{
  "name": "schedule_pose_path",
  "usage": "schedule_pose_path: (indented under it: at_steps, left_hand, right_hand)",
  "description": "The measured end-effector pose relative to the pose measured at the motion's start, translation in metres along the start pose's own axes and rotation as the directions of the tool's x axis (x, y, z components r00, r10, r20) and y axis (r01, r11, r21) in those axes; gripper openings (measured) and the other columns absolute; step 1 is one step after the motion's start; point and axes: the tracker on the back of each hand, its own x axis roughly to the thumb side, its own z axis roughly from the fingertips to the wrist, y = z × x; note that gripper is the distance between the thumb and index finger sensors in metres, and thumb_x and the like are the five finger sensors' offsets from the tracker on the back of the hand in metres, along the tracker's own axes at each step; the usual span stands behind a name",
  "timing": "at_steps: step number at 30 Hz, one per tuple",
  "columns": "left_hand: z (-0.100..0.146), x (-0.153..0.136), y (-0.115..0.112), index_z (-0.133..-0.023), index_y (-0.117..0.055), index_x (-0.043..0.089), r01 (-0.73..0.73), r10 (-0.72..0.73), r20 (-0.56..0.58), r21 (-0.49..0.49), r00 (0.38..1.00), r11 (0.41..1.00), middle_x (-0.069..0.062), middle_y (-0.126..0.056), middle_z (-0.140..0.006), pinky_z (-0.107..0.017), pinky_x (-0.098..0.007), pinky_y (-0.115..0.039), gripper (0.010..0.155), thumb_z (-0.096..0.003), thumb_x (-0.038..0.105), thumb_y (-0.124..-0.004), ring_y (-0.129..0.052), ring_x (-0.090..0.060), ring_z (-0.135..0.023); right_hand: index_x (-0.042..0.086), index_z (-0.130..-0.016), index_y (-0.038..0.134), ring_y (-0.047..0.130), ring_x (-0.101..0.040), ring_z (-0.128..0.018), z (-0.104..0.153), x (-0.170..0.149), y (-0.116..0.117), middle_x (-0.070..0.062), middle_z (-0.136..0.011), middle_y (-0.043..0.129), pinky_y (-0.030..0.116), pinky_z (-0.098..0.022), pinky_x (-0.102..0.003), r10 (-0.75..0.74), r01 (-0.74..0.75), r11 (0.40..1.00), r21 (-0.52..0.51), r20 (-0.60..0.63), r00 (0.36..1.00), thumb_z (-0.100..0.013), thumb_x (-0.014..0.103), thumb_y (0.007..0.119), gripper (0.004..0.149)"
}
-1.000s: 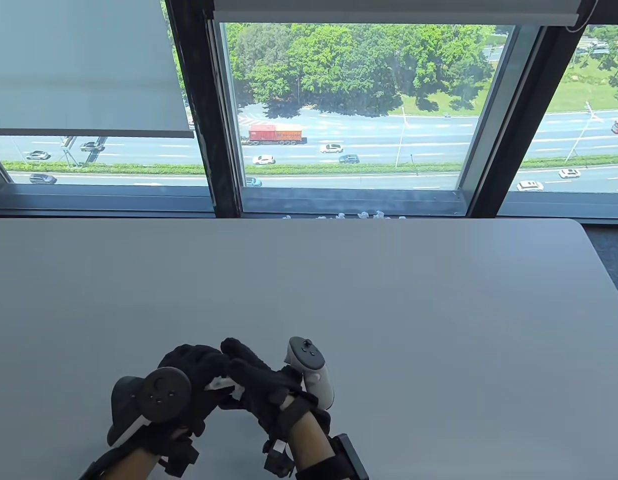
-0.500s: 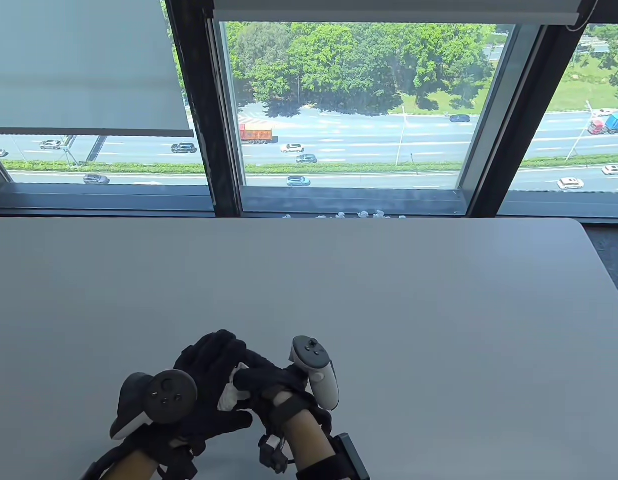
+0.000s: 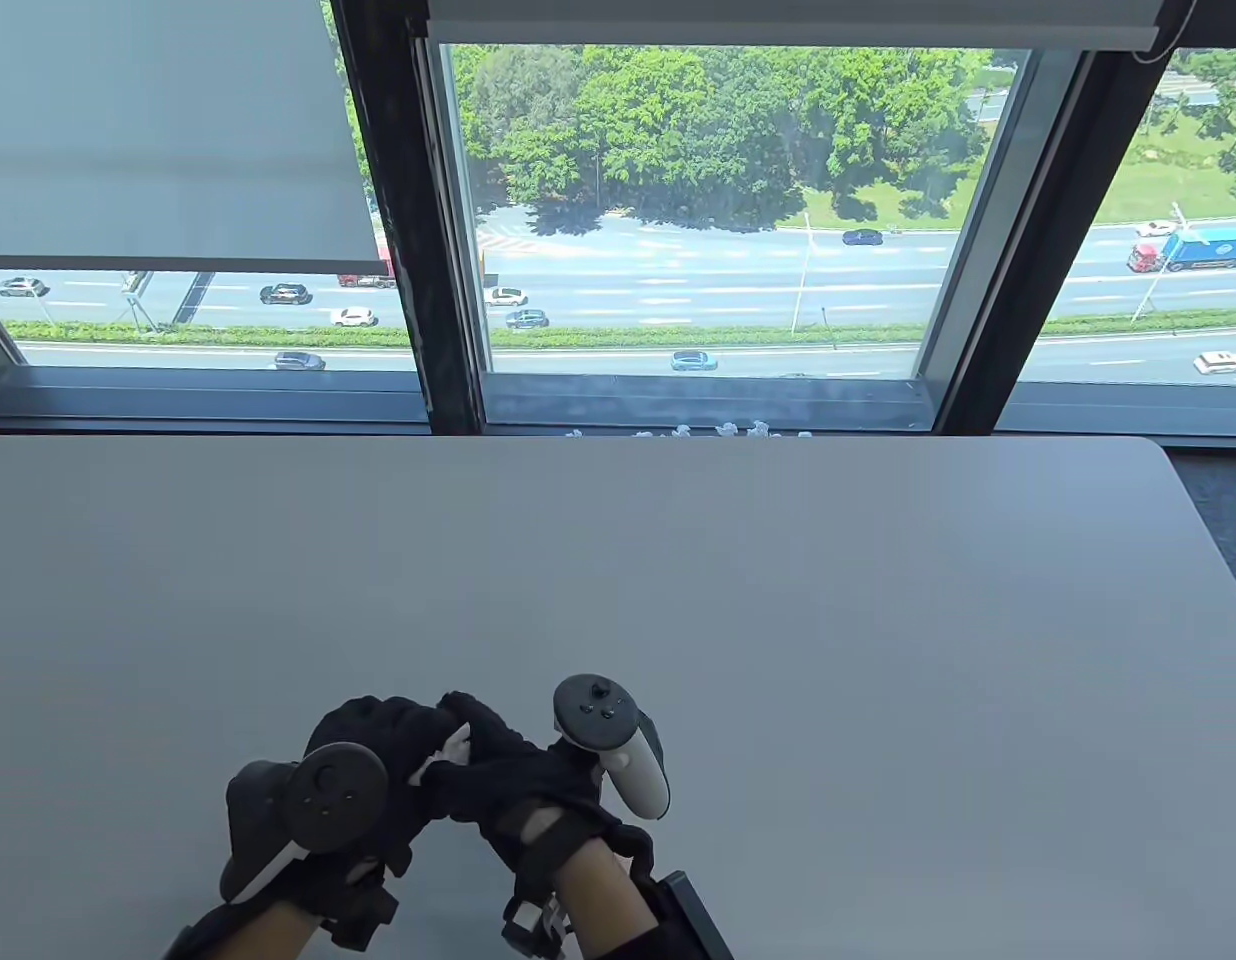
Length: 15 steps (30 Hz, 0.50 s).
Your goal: Squeeze kitchen paper into compact ball
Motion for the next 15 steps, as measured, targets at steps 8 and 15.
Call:
schedule_pose_path:
  at_steps: [8, 15]
  left_hand:
    - [0.001, 0.001, -0.005, -0.112, -0.015, 0.056, -0.178, 0.186, 0.078, -0.094, 0.98, 0.98, 0.021, -0.013, -0.128, -0.095, -0.057, -0.037, 0.11, -0.0327, 0.078, -0.089, -0.03, -0.009, -0.126]
    - [0.005, 0.002, 0.004, -0.099, -0.053, 0.052, -0.121, 0.12, 0.031, 0.026, 0.992, 0.992, 0.024, -0.056, -0.109, -0.092, -0.046, -0.056, 0.071, -0.0419, 0.066, -0.093, -0.069, 0.001, -0.096]
  right_hand:
    - [0.018, -0.103, 0.057, 0.099, -0.015, -0.06, 0.003, -0.01, -0.025, 0.001, -0.082, 0.083, 0.069, -0.069, -0.05, -0.139, 0.138, 0.989, -0.052, -0.006, 0.99, -0.06, 0.033, 0.06, 0.046]
    - [0.018, -0.106, 0.053, 0.07, -0.036, -0.097, -0.003, -0.007, -0.006, -0.009, -0.104, 0.062, 0.054, -0.072, -0.061, -0.255, 0.245, 0.954, 0.173, 0.037, 0.966, -0.062, 0.04, 0.055, 0.05]
